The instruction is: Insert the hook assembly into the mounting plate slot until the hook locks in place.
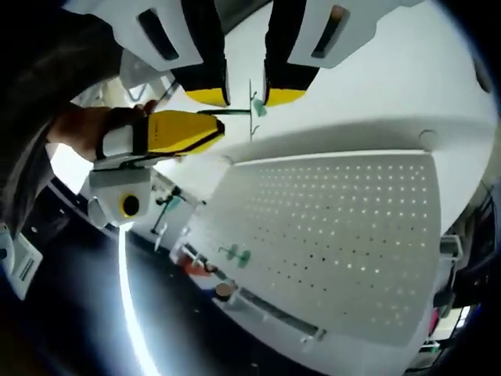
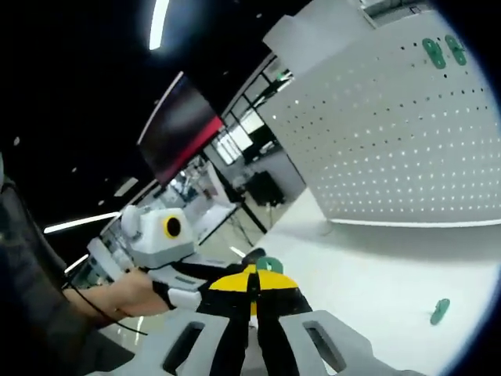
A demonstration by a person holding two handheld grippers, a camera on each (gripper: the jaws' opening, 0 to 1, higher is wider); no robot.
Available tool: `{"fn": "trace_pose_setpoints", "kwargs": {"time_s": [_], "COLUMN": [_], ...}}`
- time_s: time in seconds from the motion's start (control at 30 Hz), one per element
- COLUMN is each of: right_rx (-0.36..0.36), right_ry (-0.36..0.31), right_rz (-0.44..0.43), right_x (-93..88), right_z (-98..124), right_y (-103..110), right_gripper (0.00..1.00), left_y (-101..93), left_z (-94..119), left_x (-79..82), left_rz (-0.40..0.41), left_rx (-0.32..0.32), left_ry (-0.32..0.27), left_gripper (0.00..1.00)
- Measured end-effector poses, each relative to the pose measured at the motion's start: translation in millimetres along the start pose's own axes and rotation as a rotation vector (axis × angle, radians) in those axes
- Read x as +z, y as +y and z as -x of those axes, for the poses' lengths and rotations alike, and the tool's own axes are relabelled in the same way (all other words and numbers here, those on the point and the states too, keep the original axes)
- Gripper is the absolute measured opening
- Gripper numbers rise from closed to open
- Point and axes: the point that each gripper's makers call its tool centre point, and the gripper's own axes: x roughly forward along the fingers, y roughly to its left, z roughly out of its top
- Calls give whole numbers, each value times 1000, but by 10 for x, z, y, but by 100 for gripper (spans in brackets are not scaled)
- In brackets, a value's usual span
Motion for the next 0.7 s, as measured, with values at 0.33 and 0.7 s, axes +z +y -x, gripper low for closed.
{"fn": "trace_pose_setpoints", "kwargs": {"time_s": [0.33,0.7], "right_rx": [21,30], "right_ry": [12,10], "right_rz": [17,-6], "right_x": [-15,-50], "right_z": [-1,-10], "right_y": [110,138], "right_gripper": [0,0], "left_y": [-7,-12], "left_z": [31,56], "left_x": [0,-36], "left_rz": [-38,-109], "left_rx": [6,17], "left_ry": [2,23], "left_gripper": [6,5]}}
